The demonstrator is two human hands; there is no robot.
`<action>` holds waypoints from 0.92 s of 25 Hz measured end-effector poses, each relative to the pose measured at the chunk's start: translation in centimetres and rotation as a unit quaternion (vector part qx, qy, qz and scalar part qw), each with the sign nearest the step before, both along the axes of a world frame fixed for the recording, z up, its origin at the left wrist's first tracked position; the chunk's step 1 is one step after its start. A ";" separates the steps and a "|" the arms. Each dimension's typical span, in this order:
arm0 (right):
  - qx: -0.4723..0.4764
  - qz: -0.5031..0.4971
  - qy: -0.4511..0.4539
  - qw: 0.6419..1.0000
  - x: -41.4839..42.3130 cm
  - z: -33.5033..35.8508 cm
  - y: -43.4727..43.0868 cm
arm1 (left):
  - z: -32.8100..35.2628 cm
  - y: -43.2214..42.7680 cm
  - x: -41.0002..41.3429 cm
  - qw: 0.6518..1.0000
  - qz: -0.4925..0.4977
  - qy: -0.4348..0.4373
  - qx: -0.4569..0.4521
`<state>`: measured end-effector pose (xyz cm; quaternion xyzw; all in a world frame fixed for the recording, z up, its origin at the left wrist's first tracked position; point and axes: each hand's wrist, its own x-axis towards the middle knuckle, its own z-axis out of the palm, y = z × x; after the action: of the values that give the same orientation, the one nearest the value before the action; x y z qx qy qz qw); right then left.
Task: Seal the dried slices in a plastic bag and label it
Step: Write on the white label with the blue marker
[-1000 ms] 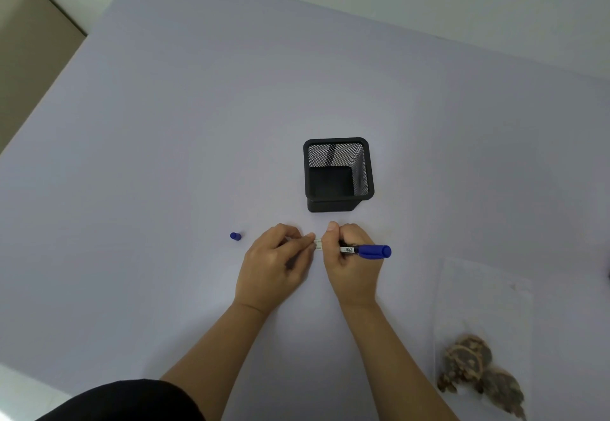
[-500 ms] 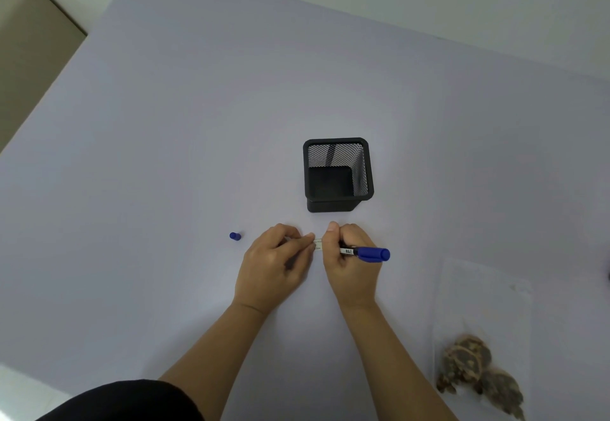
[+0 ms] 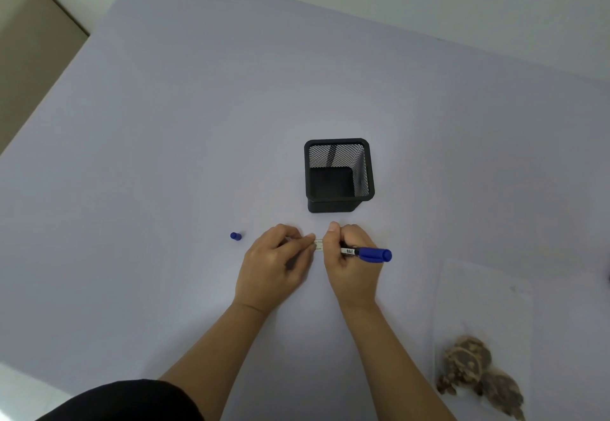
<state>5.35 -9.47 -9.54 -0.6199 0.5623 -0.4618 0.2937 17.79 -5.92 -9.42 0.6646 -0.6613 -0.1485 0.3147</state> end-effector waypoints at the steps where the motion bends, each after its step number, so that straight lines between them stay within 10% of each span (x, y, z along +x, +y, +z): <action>1: 0.001 -0.002 0.002 1.000 0.0 0.0 0.0 | 0.0 0.0 0.0 1.000 0.002 0.000 -0.001; 23: 0.000 -0.008 0.000 1.000 -0.1 -0.2 0.0 | -0.1 0.0 -0.1 1.000 0.003 0.001 -0.010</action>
<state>5.23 -9.48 -9.75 -0.6154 0.5673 -0.4643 0.2896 17.66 -5.88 -9.48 0.6635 -0.6604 -0.1413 0.3221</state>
